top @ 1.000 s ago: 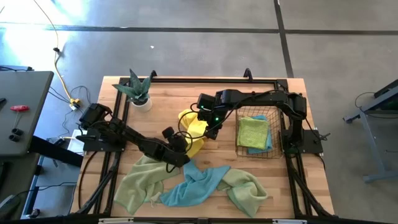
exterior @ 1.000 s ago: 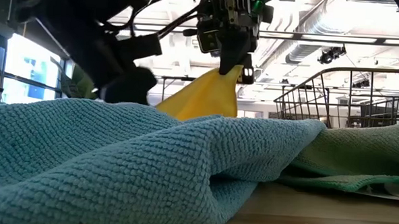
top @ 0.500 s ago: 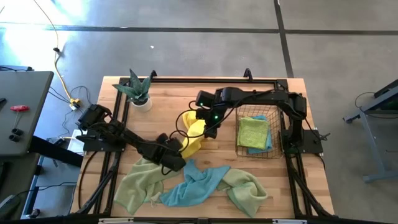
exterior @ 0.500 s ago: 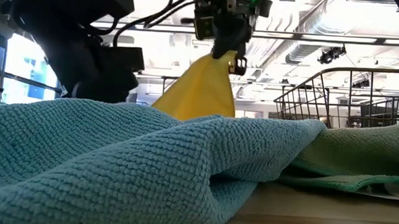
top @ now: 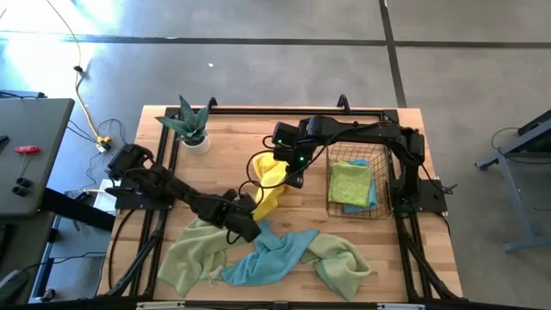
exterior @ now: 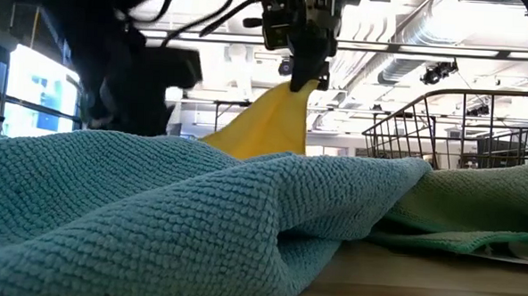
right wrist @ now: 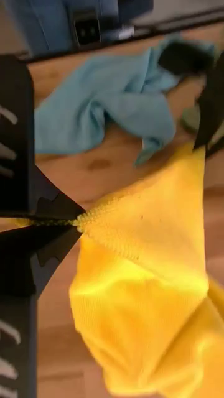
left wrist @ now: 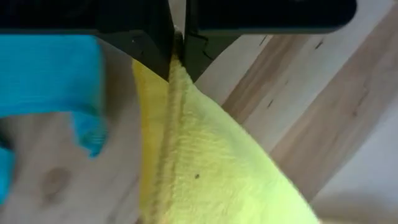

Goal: Fold microfiber towels
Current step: Fold the yellow microfiber cloth

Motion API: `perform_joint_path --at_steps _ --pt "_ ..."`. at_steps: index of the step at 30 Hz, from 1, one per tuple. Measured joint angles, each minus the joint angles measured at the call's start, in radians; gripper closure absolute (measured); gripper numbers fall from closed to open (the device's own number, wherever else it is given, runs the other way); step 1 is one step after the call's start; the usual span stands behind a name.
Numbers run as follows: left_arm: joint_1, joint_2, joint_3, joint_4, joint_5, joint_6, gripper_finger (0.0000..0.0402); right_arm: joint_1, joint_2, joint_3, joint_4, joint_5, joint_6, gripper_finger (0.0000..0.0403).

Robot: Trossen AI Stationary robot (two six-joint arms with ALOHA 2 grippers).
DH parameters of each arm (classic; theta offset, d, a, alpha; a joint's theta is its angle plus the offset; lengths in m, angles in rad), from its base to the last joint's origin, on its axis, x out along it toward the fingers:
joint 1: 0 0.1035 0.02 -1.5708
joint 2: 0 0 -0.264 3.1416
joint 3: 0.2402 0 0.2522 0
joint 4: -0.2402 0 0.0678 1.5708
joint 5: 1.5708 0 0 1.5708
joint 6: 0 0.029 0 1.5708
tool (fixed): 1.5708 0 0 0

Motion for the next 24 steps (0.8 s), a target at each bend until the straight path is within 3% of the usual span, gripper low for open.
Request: perform_joint_path --at_steps 4,8,13,18,24 --pt "0.006 -0.031 0.118 -0.197 0.007 0.074 0.0399 0.000 0.000 0.000 -0.012 0.028 -0.024 0.0403" --pt "0.019 -0.063 0.275 -0.438 -0.051 0.171 0.0399 0.000 0.000 0.000 -0.014 0.037 -0.048 0.0403" --pt "0.041 -0.101 0.424 -0.658 -0.138 0.275 0.0401 0.000 -0.038 0.000 -0.027 0.152 -0.075 0.0403" --pt "0.083 -0.129 0.489 -0.744 -0.161 0.358 0.0401 -0.006 -0.117 0.000 -0.023 0.243 -0.092 0.0403" --pt "0.134 -0.157 0.546 -0.756 -0.201 0.577 0.0401 0.004 -0.212 0.000 0.010 0.485 -0.109 0.0403"
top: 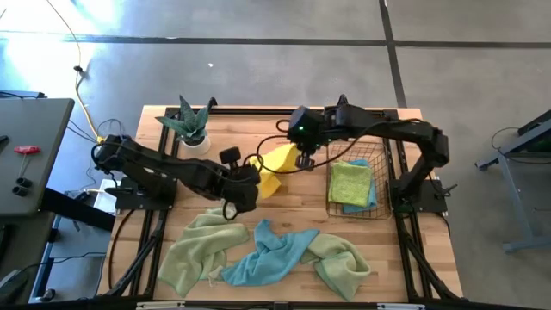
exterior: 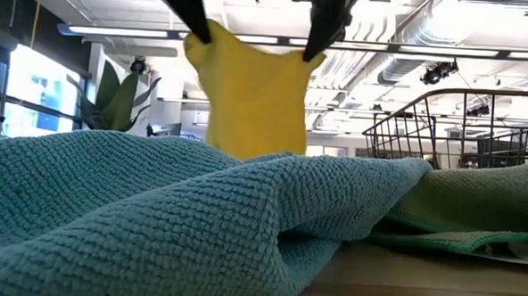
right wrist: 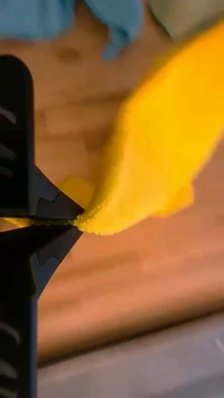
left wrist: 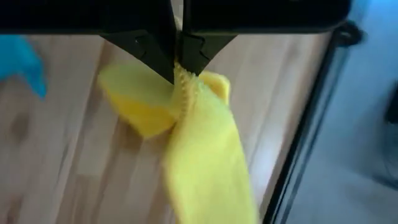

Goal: Fold microfiber towels
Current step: Fold the yellow microfiber cloth

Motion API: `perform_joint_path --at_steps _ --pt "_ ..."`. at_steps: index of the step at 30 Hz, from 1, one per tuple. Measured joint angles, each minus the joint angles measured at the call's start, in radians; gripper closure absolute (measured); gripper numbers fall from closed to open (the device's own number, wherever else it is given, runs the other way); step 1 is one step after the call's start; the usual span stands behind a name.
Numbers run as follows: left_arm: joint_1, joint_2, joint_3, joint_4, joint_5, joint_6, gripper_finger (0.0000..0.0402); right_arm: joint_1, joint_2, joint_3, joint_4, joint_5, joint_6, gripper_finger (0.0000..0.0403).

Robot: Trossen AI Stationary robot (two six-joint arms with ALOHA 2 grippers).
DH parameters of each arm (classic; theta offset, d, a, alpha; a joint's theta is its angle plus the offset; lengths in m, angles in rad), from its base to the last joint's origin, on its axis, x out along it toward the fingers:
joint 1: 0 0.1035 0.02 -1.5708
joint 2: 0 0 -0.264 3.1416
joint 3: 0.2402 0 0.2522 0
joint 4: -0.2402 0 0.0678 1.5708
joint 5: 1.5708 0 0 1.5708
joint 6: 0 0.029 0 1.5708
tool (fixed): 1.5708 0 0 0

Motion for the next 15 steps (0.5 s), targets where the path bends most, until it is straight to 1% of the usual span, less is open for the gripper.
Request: perform_joint_path --at_steps 2,4,7,12,15 --pt "0.016 -0.009 0.027 -0.030 -0.007 0.091 0.0401 0.002 -0.026 0.000 0.009 0.076 -0.015 0.0403" --pt "0.036 -0.012 0.062 -0.004 -0.025 0.165 0.0401 0.002 -0.045 0.001 0.021 0.127 -0.030 0.0403" --pt "0.066 -0.008 0.111 -0.019 -0.060 0.250 0.0401 0.002 -0.059 0.002 0.029 0.170 -0.042 0.0403" --pt "0.109 -0.010 0.176 -0.026 -0.127 0.427 0.0401 0.006 -0.057 0.001 0.047 0.241 -0.142 0.0403" --pt "0.124 -0.009 0.202 -0.035 -0.190 0.523 0.0401 0.007 -0.054 0.000 0.056 0.296 -0.189 0.0403"
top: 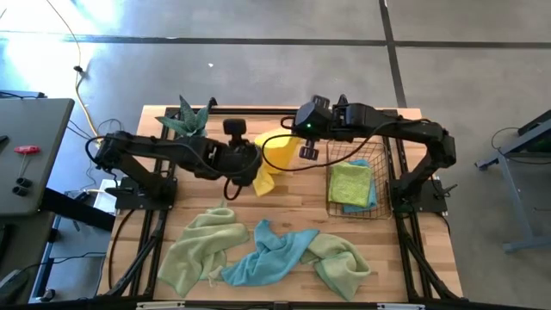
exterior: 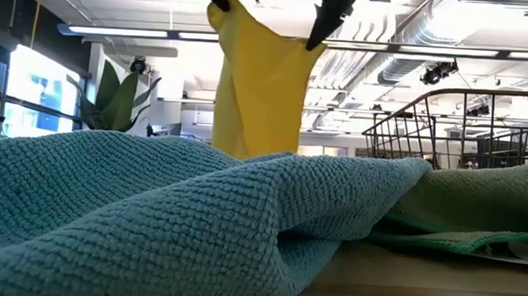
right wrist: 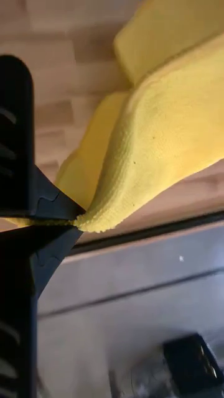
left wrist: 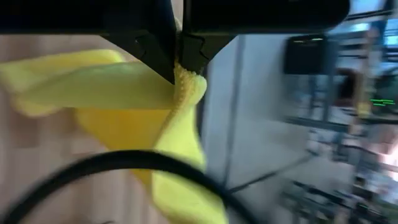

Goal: Fold microfiber towels
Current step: Fold the yellow microfiber cloth

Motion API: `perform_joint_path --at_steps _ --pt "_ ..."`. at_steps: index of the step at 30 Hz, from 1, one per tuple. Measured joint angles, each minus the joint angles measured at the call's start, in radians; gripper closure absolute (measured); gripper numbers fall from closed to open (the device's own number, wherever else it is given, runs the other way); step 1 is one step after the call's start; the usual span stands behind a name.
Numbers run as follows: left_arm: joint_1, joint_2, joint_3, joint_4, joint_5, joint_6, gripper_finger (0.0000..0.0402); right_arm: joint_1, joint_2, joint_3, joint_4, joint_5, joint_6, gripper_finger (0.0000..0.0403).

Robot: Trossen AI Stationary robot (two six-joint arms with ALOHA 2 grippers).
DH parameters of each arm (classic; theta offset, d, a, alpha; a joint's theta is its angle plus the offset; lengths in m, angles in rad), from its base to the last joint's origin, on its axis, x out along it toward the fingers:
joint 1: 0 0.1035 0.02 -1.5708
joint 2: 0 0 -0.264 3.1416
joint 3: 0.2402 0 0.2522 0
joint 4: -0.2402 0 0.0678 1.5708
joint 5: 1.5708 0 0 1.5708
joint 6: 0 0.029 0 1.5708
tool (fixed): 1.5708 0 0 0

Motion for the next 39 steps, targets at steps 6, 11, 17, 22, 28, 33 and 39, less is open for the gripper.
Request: perform_joint_path --at_steps 6,11,17,22,28,33,39 --pt "0.050 0.000 0.059 -0.032 -0.070 0.201 0.0402 -0.017 -0.020 0.000 0.064 0.019 -0.044 0.0403" --pt "0.137 -0.022 0.080 -0.030 -0.057 0.354 0.0402 -0.049 -0.030 0.000 0.156 0.022 -0.038 0.0403" --pt "0.289 -0.097 0.079 -0.010 0.050 0.488 0.0402 -0.085 -0.032 0.024 0.288 0.093 -0.110 0.0403" --pt "0.440 -0.139 0.079 0.078 0.222 0.608 0.0402 -0.142 -0.031 0.065 0.328 0.091 -0.110 0.0403" --pt "0.546 -0.119 0.079 0.224 0.361 0.747 0.0402 -0.203 -0.026 0.080 0.406 0.082 -0.171 0.0403" --pt "0.606 -0.099 0.078 0.224 0.373 0.795 0.0401 -0.246 -0.003 0.080 0.381 0.004 -0.148 0.0403" --pt "0.658 -0.099 0.078 0.215 0.453 0.765 0.0401 -0.257 0.027 0.080 0.306 -0.054 -0.125 0.0403"
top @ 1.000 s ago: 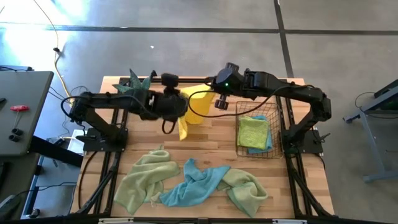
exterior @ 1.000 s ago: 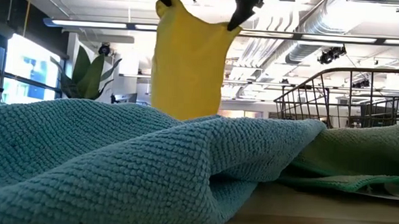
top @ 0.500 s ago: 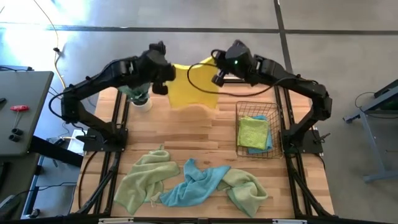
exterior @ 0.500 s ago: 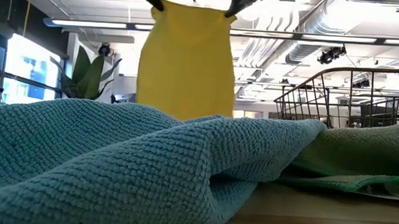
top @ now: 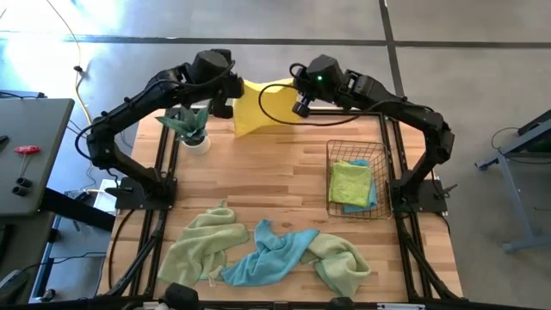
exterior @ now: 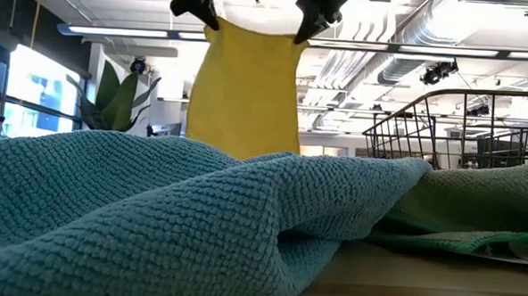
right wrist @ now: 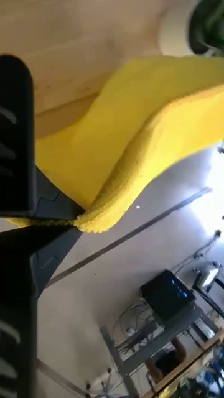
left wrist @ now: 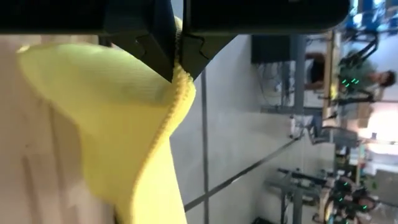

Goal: Fold microfiber towels
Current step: Fold the yellow microfiber cloth

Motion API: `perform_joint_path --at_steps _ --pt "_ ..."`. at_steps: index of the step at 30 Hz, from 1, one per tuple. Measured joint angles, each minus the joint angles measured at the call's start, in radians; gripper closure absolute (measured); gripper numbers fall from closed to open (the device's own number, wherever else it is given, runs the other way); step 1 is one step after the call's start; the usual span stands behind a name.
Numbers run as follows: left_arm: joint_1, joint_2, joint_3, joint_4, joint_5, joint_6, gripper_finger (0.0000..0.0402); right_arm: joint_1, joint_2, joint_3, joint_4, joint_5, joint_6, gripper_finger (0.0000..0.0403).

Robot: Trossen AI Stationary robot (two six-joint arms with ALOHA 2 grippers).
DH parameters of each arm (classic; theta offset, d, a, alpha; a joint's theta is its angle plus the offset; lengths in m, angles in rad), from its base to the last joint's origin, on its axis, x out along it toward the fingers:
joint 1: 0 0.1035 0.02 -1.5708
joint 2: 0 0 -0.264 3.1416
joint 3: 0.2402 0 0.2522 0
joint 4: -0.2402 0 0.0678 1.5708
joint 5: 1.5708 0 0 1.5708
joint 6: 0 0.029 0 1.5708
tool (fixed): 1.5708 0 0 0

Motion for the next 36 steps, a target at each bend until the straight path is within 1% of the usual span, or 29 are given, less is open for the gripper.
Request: perform_joint_path --at_steps 4,11,14,18,21,24,27,28,30,33,36 --pt "0.027 0.002 0.000 0.000 0.035 0.001 0.0401 -0.003 0.004 0.000 -0.002 0.002 -0.014 0.0402" --pt "0.085 0.039 0.000 0.004 0.033 0.060 0.0401 -0.035 0.006 0.000 0.030 0.029 -0.090 0.0402" --pt "0.111 0.060 0.000 0.038 0.008 0.088 0.0401 -0.051 0.006 0.000 0.068 0.059 -0.119 0.0402" --pt "0.129 0.063 0.000 0.131 -0.028 0.090 0.0401 -0.068 0.006 0.000 0.100 0.048 -0.142 0.0402" --pt "0.124 0.064 0.000 0.139 -0.027 0.065 0.0401 -0.069 0.006 0.000 0.095 0.047 -0.140 0.0402" --pt "0.107 0.064 0.000 0.055 -0.023 -0.027 0.0402 -0.058 0.006 0.000 0.024 0.023 -0.103 0.0402" --pt "0.083 0.064 0.000 -0.117 0.040 -0.169 0.0402 -0.043 0.006 0.000 -0.093 -0.036 -0.043 0.0402" --pt "0.075 0.064 0.000 -0.173 0.077 -0.218 0.0402 -0.037 0.006 0.000 -0.131 -0.071 -0.009 0.0402" --pt "0.055 0.064 -0.002 -0.263 0.173 -0.318 0.0402 -0.026 0.006 0.000 -0.211 -0.172 0.070 0.0402" --pt "0.014 0.064 -0.034 -0.297 0.320 -0.446 0.0402 -0.002 0.006 -0.002 -0.306 -0.308 0.169 0.0402" --pt "-0.037 0.064 -0.087 -0.296 0.382 -0.512 0.0402 0.044 0.010 -0.032 -0.355 -0.372 0.231 0.0402"
